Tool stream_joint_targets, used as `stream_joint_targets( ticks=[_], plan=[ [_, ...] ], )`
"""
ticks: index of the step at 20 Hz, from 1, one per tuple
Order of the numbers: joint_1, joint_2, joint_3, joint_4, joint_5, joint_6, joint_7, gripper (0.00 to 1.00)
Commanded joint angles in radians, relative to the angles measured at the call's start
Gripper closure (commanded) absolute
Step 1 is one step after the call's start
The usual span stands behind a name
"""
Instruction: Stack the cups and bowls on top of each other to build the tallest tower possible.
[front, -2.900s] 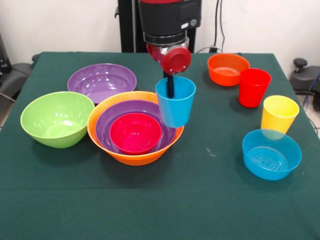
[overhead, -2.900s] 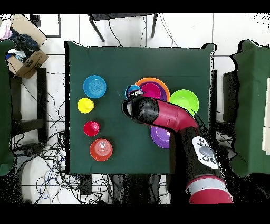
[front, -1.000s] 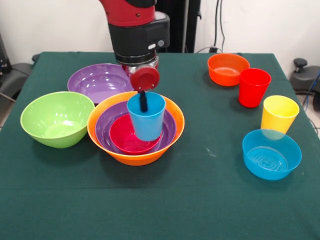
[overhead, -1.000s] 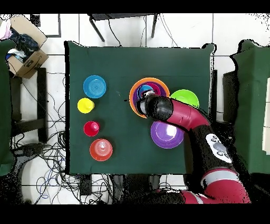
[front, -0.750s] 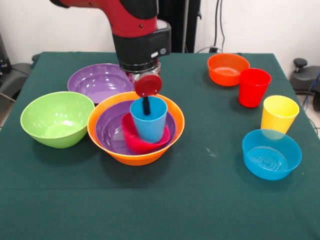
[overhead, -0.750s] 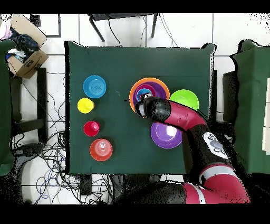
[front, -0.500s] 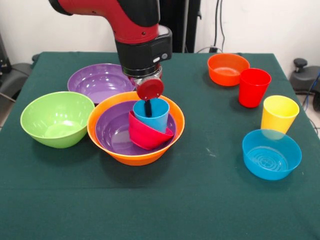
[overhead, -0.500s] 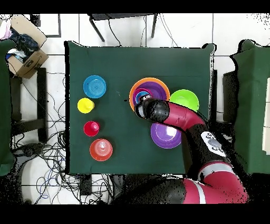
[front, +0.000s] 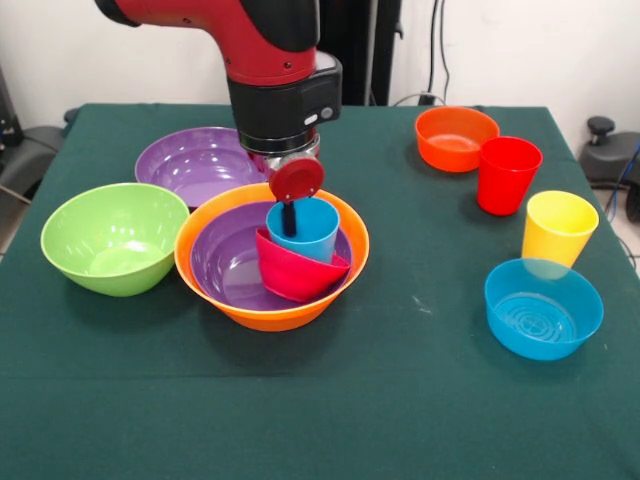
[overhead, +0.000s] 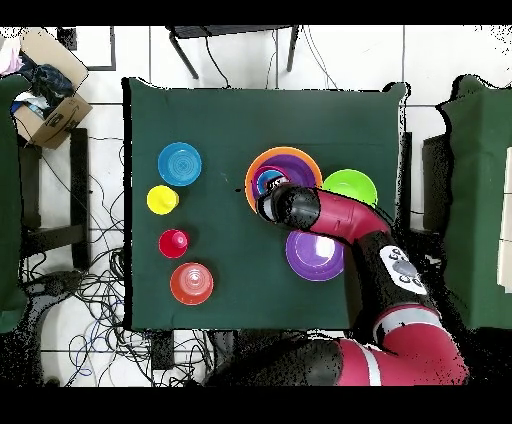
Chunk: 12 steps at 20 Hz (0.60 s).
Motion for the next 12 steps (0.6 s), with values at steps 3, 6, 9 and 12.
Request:
stream_joint_targets(
  ticks=[3, 6, 9, 12],
  plan=[
    [0.053, -0.036, -0.007, -0.032, -0.073, 0.051, -0.069, 1.00],
    [0.064, -0.069, -0.023, -0.036, -0.071, 0.081, -0.072, 1.00],
    [0.063, -0.084, -0.026, -0.036, -0.063, 0.093, -0.077, 1.00],
    [0.063, -0.099, -0.028, -0.028, -0.057, 0.094, -0.076, 1.00]
  ],
)
